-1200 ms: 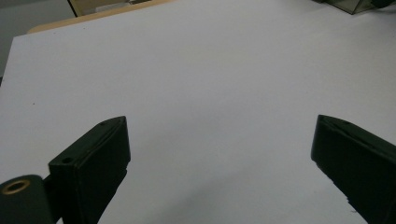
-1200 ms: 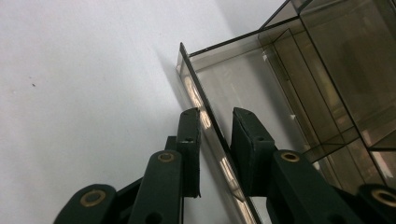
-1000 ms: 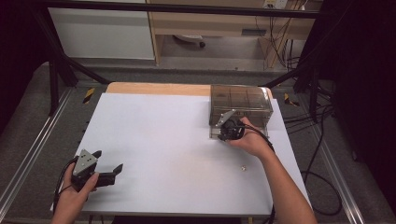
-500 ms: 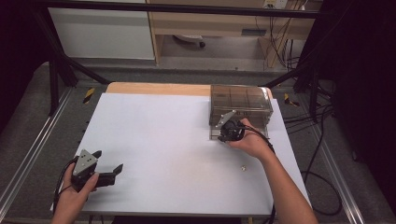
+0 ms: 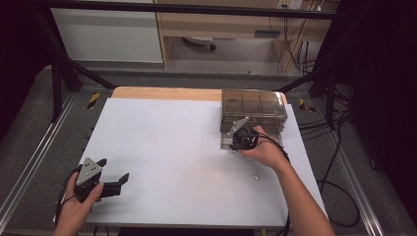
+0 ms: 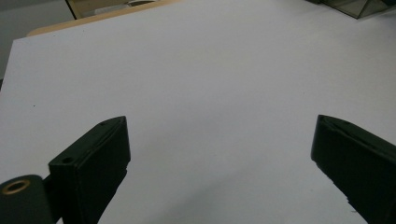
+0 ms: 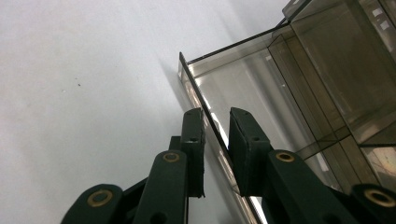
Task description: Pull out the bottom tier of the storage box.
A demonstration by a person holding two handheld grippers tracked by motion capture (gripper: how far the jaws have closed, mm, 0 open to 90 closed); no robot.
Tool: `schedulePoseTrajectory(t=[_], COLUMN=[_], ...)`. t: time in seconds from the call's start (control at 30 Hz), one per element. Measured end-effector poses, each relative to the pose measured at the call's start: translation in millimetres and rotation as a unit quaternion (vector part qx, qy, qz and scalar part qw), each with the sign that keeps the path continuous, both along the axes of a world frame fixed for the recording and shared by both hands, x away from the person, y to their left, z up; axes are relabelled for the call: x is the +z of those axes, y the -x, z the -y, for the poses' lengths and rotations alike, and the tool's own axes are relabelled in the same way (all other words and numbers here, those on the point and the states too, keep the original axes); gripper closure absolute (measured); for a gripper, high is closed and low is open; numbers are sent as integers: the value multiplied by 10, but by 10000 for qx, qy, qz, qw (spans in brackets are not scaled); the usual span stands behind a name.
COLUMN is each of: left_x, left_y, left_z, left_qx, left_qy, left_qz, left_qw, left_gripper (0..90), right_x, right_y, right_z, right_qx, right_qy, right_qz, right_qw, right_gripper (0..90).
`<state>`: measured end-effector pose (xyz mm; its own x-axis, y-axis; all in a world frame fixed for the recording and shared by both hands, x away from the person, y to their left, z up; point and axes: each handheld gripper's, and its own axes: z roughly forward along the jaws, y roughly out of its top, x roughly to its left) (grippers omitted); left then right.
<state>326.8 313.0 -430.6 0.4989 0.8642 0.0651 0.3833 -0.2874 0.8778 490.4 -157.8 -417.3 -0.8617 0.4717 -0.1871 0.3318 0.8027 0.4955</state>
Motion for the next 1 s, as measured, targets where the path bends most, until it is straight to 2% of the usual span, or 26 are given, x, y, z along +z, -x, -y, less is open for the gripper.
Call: schedulePoseTrajectory(t=[0.27,0.4,0.6,1.0], left_x=[-3,-3,-2,-6], left_y=[-4,-3,-1,-12], left_z=[2,9,-5,2], left_qx=[-1,-8,9,2], left_qy=[-8,-12,2,7], left_qz=[-8,-6,-10,-16], left_qw=[10000,10000,10000,10000], left_gripper=[47,47,47,47], right_x=[2,-36,-83,-39], right_y=[16,8,-32,-12], right_z=[24,18,-40,-21], right_qx=[-59,-49,33,292], right_qy=[-74,-30,-14,21], right_qz=[46,68,-33,-328], right_qw=[9999,10000,10000,9990], right_gripper=[756,737,726,773])
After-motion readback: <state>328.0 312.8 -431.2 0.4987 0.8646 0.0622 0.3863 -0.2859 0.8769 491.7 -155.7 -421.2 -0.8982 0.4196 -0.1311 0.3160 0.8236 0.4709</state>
